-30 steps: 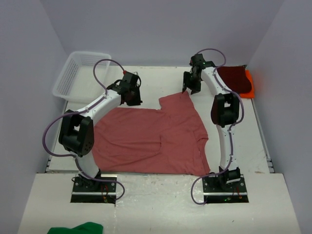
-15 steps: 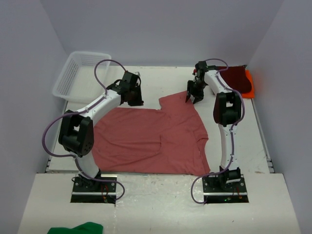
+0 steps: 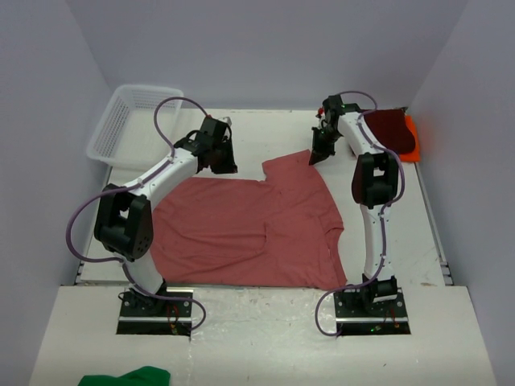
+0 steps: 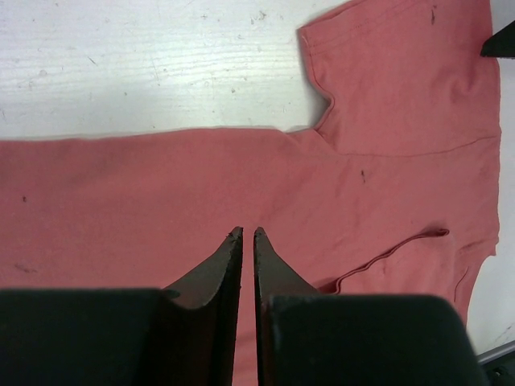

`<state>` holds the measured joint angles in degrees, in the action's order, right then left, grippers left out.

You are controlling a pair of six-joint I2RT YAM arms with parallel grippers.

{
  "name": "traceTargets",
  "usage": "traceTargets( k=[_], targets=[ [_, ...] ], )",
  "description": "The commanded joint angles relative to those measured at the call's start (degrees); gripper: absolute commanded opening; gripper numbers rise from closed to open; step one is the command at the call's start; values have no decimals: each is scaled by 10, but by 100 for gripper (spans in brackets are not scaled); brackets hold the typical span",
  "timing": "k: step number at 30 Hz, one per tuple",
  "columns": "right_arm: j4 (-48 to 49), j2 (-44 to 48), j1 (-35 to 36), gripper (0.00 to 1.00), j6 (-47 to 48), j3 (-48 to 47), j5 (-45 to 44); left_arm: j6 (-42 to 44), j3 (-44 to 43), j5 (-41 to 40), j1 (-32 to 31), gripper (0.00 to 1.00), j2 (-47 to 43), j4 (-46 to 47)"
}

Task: Fold and stack the t-shirts
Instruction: Grap the side of the flattened tshirt furthest away from the robot with both arms

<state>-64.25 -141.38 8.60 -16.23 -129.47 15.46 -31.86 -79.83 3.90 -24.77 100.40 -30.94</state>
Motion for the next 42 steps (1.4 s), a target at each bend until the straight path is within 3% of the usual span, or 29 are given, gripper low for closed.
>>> traceTargets(
  k=[1, 4, 8, 16, 25, 33, 42],
  targets=[
    [46, 36, 0, 6, 11, 21, -25, 14, -1, 13, -4, 11, -5, 4],
    [71, 52, -1, 0, 23, 49, -18, 13, 3, 12, -8, 11, 3, 5],
    [81, 74, 2, 0, 33, 68, 6, 12, 5, 9, -16, 11, 10, 8],
    [176, 200, 40, 0, 25, 229, -8, 5, 4, -6, -37, 11, 30, 13],
    [151, 247, 111, 0, 18, 270, -32, 2, 10, -7, -48, 10, 69, 24],
    [189, 323, 142, 0, -27, 413, -46, 7, 15, -11, -48, 10, 67, 25],
    [224, 337, 160, 3, -21, 470, -83, 12, 16, -11, -48, 10, 78, 28]
  ],
)
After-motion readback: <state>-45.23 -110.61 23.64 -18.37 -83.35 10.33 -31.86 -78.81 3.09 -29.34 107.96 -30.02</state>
